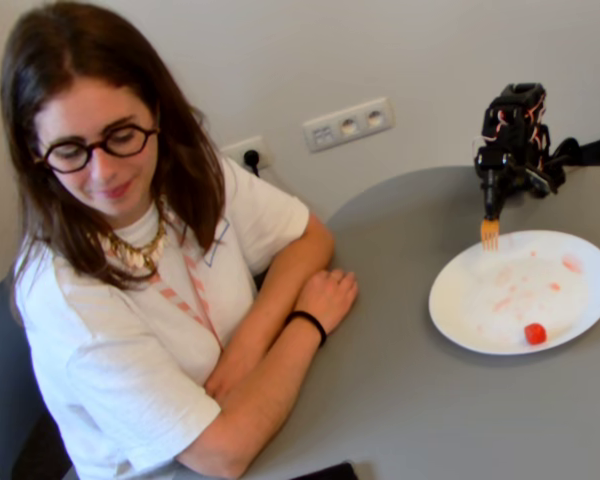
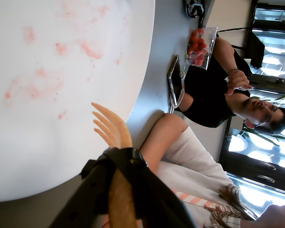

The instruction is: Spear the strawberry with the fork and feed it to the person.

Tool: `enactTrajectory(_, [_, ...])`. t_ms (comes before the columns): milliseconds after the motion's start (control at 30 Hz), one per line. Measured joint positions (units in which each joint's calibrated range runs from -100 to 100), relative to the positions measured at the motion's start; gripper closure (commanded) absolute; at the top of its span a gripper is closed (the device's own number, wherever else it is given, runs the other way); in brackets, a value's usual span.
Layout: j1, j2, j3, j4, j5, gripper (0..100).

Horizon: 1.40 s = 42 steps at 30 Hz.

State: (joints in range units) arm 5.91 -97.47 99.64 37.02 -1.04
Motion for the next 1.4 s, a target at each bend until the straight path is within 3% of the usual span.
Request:
enactTrajectory(67, [0.0, -0.3, 0.0, 0.9, 0.5, 99])
enactTrajectory(167, [0.0, -0.5, 0.0, 11.0, 1.6, 99])
enactTrajectory(633, [0.0, -0.5, -0.7, 11.6, 1.9, 99])
enactTrajectory(933, [-1.4, 2.3, -26.8, 7.0, 1.9, 99])
enactTrajectory(1033, [-1.4, 11.9, -38.5, 7.0, 1.8, 99])
enactTrajectory(1167, [-1.4, 40.8, -63.3, 7.9, 1.4, 99])
enactTrajectory(1300, [-1.4, 66.2, -88.8, 10.7, -1.8, 99])
enactTrajectory(1400, [-2.3, 79.9, -98.7, 10.7, -4.1, 99])
